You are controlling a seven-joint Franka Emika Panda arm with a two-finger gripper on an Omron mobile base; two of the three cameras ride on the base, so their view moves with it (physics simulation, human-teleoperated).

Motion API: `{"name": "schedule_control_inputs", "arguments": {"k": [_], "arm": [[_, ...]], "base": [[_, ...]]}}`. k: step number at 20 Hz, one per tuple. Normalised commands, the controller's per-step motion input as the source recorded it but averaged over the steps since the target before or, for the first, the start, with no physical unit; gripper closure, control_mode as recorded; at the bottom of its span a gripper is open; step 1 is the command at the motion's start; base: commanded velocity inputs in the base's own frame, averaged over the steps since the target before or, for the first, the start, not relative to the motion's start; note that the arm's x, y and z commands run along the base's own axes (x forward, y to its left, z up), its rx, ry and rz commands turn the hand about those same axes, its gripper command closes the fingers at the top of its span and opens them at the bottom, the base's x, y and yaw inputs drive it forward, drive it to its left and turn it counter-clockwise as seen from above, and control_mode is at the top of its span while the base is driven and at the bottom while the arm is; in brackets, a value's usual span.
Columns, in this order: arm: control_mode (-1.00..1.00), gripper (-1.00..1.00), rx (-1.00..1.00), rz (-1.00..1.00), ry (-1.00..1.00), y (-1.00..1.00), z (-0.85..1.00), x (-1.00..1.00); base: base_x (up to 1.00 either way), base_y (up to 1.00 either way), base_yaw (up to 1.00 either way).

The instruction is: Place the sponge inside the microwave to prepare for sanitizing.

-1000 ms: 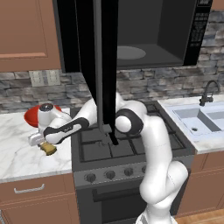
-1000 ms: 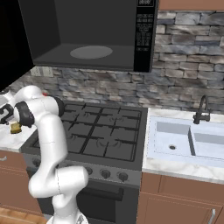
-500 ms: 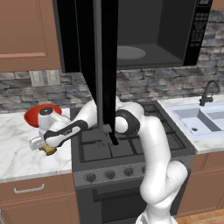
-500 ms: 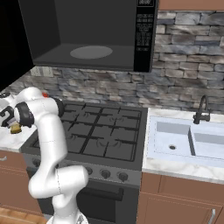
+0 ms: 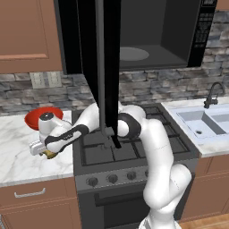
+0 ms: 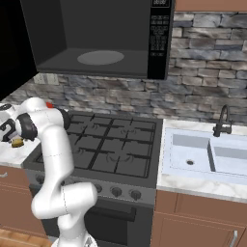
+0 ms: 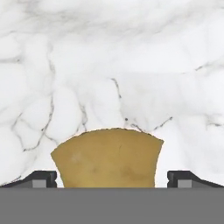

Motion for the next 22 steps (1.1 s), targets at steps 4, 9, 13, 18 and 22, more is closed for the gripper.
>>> {"name": "schedule_control_inputs", "arguments": {"k": [4, 9, 13, 18, 22], "arm": [[-1.0, 1.0, 0.0, 0.0, 0.0, 0.0, -0.05, 0.0], [-1.0, 1.0, 0.0, 0.0, 0.0, 0.0, -0.01, 0.0], [-1.0, 1.0, 0.0, 0.0, 0.0, 0.0, 0.0, 0.0], [-1.0, 1.0, -0.02, -0.01, 0.0, -0.04, 0.0, 0.0], [-1.0, 1.0, -0.01, -0.01, 0.0, -0.14, 0.0, 0.01]], "base": [[0.0, 0.0, 0.0], [0.0, 0.0, 0.0], [0.0, 0.0, 0.0], [0.0, 0.0, 0.0], [0.0, 0.0, 0.0]]}}
